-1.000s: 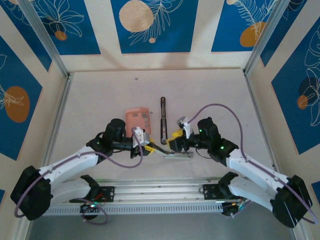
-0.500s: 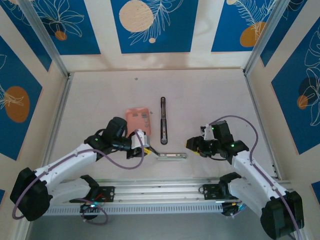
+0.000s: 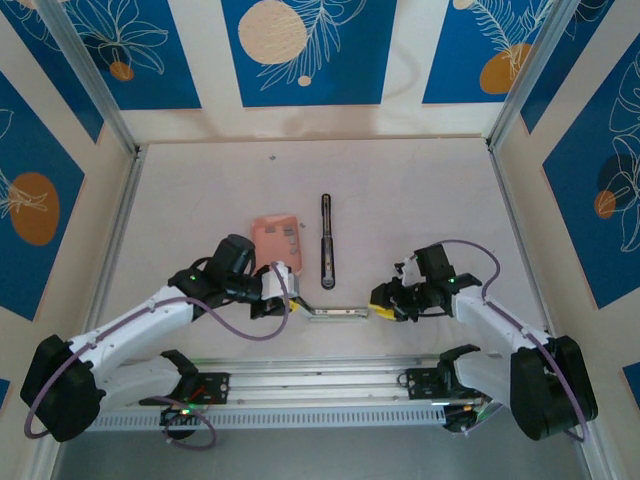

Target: Load the staples into the stapler

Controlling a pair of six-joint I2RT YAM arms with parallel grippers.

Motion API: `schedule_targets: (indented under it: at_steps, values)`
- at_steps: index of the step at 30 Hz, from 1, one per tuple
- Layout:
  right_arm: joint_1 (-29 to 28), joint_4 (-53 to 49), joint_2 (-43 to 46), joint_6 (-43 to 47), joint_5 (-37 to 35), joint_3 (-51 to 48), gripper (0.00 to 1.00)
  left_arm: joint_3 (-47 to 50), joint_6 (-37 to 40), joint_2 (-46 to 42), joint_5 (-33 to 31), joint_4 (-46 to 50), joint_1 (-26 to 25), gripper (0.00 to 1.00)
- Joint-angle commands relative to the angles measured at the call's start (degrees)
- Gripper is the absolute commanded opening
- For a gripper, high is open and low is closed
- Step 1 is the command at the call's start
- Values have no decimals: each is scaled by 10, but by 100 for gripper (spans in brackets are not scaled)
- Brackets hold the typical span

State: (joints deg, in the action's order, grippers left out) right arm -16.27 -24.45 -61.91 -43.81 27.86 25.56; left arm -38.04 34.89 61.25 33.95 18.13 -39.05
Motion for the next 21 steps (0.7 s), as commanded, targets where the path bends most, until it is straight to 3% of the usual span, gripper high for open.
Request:
schedule_targets:
  at_steps: [1, 21]
  values:
    - [-7, 29, -18, 3, 23, -8, 35, -23, 13, 0, 13, -9, -4, 19]
    - [-59, 95, -118, -7, 1, -5, 24, -35, 14, 3, 0, 8, -4, 19]
